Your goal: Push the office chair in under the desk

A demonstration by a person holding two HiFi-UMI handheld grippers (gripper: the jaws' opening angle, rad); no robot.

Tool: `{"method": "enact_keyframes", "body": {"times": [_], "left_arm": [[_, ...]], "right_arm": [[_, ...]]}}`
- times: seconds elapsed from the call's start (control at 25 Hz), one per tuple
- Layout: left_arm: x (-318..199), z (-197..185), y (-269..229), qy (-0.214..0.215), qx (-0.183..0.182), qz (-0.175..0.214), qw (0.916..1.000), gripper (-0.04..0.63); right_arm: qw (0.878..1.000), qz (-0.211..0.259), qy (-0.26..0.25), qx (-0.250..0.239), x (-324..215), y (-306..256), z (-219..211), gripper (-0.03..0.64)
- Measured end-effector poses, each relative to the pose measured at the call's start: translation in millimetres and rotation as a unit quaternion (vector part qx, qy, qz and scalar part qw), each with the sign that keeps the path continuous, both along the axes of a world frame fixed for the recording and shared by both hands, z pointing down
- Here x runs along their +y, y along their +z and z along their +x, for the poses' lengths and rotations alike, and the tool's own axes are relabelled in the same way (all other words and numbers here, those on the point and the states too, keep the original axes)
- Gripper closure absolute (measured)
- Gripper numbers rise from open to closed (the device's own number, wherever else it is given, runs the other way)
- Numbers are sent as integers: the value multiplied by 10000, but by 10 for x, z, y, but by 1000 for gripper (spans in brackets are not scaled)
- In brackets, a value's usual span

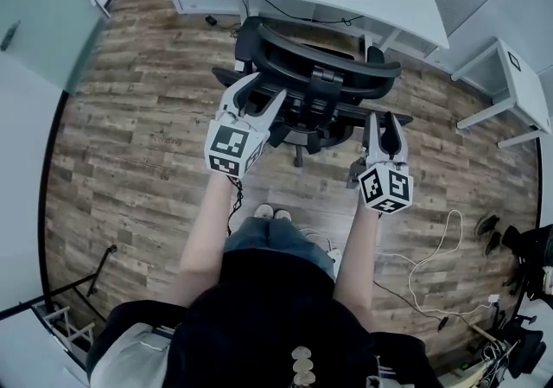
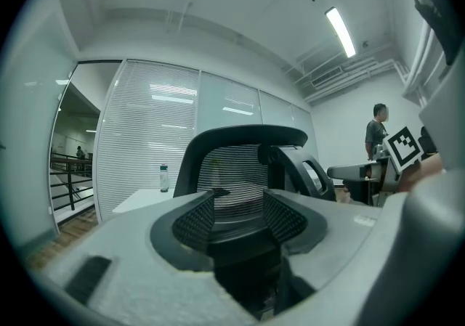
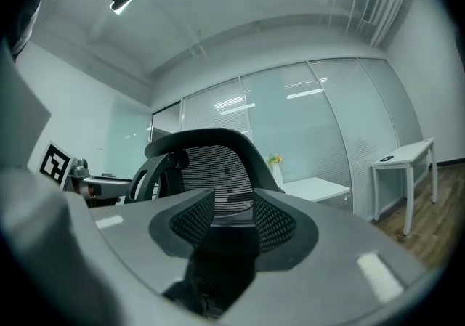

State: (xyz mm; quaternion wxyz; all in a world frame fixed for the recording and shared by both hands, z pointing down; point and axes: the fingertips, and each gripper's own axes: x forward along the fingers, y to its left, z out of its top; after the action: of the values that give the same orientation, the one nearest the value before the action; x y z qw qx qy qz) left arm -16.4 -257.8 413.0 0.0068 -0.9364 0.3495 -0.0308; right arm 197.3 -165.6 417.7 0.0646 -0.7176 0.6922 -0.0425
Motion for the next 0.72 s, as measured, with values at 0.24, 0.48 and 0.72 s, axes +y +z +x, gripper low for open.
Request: {"method": "enact_keyframes", "body": {"times": [0.24, 0.48, 0.72], "left_arm": [[-41, 24, -18, -21, -192, 50, 9998, 380], [-17, -37, -32, 442, -1336, 430, 9891, 382], [39, -4, 124, 1284, -2891, 962, 9438, 382]], "right_arm": [[9993, -53, -249, 264, -32, -70, 9, 462], [9809, -501, -1263, 1394, -93, -174, -75, 462], [9131, -1406, -2562, 2842, -141, -64, -275, 462]]}}
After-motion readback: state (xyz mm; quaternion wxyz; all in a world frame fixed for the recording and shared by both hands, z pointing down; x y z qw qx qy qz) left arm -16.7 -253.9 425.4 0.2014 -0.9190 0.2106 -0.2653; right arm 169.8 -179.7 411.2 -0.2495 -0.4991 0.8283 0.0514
